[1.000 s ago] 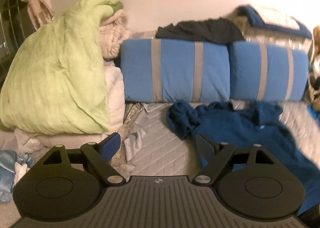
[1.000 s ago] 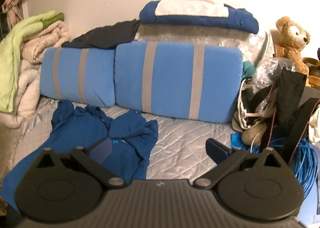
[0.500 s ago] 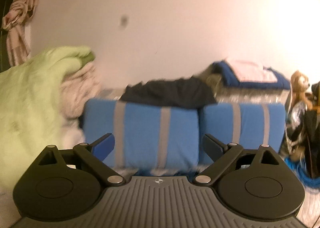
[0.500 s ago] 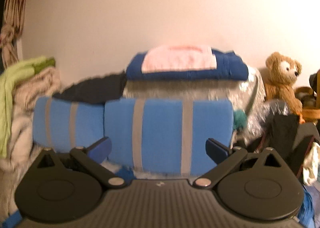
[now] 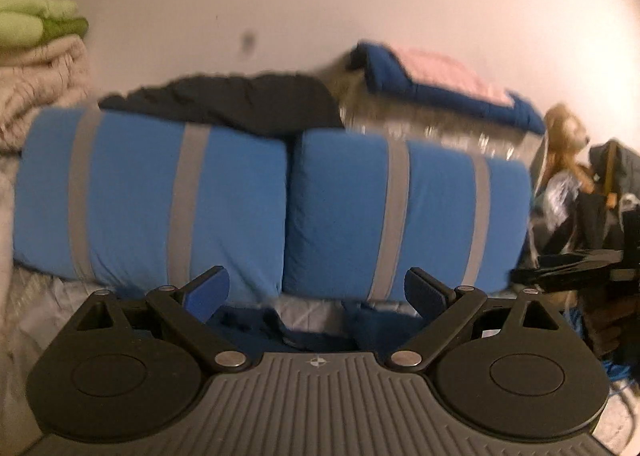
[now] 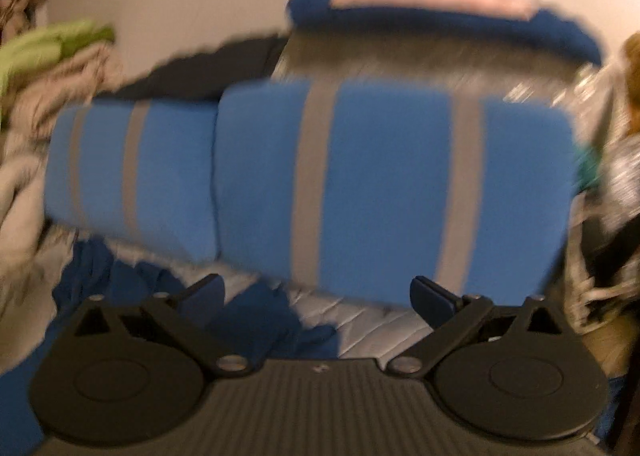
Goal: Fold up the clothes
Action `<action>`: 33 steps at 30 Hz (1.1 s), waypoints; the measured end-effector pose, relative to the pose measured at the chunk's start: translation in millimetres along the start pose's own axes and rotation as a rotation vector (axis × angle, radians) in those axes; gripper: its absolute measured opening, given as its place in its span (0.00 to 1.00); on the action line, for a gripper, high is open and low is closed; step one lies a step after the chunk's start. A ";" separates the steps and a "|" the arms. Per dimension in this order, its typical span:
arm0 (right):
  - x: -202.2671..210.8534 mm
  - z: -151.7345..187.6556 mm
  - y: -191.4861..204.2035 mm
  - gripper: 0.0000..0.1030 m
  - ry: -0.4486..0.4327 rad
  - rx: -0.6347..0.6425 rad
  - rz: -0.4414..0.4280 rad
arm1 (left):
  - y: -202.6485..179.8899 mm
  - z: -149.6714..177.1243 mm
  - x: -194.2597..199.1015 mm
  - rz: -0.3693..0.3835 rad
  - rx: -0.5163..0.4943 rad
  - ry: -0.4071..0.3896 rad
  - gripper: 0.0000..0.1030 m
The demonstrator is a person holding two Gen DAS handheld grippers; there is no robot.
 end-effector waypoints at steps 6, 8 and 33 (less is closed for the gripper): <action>-95.5 37.0 5.7 0.83 0.139 -0.074 -0.018 | -10.9 44.9 -16.5 -0.007 0.122 0.027 0.94; -118.5 47.6 4.8 0.81 0.175 -0.110 -0.017 | -13.8 64.8 -22.2 -0.018 0.129 0.029 0.94; -45.5 135.3 108.5 0.06 0.173 0.268 -0.271 | 6.3 133.6 -66.9 0.030 0.229 0.199 0.94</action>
Point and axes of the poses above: each gripper's, at about its wrist camera, not at the fingertips, and x roughly against the way its jaws point, y to its left, z to its underside, the point moved 4 cm from there along -x, roughly the way its jaws point, and after that the axes turned 2 degrees about z, right-handed, at the moved point
